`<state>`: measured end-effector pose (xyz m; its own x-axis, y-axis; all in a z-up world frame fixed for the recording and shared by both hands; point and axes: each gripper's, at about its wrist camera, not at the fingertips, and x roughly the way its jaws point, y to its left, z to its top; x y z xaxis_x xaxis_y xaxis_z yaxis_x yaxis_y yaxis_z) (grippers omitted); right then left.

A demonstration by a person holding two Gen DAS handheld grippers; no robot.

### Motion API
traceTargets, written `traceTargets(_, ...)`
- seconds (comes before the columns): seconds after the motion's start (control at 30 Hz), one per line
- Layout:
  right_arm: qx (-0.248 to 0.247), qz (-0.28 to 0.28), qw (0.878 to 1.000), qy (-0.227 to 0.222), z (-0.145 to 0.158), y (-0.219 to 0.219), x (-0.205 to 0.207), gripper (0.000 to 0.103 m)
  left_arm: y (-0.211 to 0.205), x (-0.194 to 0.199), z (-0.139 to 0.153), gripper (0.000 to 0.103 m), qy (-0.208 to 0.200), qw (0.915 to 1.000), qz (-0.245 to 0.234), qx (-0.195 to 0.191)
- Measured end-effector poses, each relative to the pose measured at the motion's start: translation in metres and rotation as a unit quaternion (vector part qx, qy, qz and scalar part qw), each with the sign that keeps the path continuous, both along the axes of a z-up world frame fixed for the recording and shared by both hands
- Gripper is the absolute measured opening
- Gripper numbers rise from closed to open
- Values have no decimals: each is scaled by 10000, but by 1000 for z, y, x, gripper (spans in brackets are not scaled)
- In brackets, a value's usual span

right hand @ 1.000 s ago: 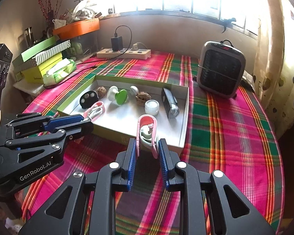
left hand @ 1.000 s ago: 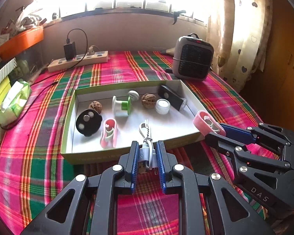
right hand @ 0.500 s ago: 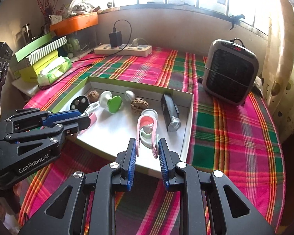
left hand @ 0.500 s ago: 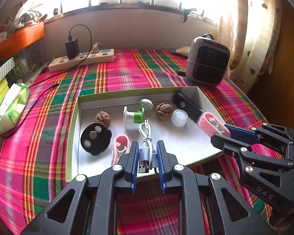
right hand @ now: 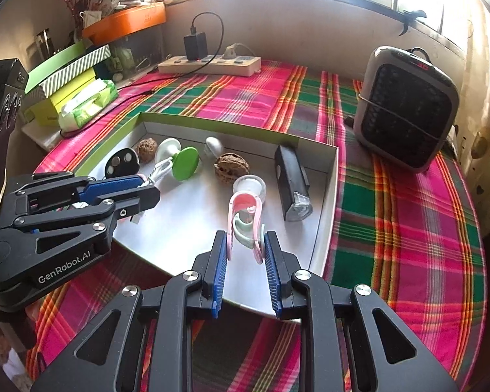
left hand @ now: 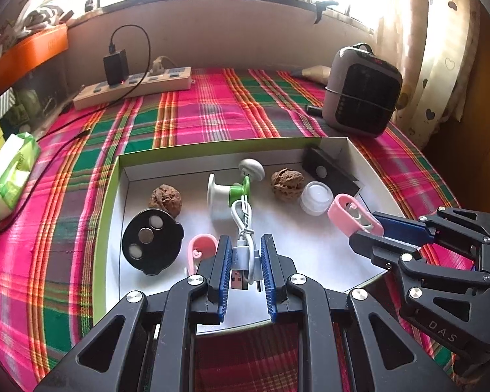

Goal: Organize objects
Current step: 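Lift and carry the pink clip and white cable with both grippers into the lid, then open the right gripper to release the pink clip while the left gripper releases the cable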

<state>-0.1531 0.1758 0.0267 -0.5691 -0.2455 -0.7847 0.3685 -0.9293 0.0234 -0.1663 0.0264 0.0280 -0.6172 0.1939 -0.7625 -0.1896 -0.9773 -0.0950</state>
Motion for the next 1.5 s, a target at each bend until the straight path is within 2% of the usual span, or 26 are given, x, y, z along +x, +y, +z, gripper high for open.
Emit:
traceTargets(0.33,20,196,9996,-218,-8,-1,-8,24,6,-6,-8,17,-127,9999,-79,-36)
traceTargets(1.5,224,180,9992,-293,-11,-3,-18,24,9,-12,-12,18,-275,9996,-57,-47)
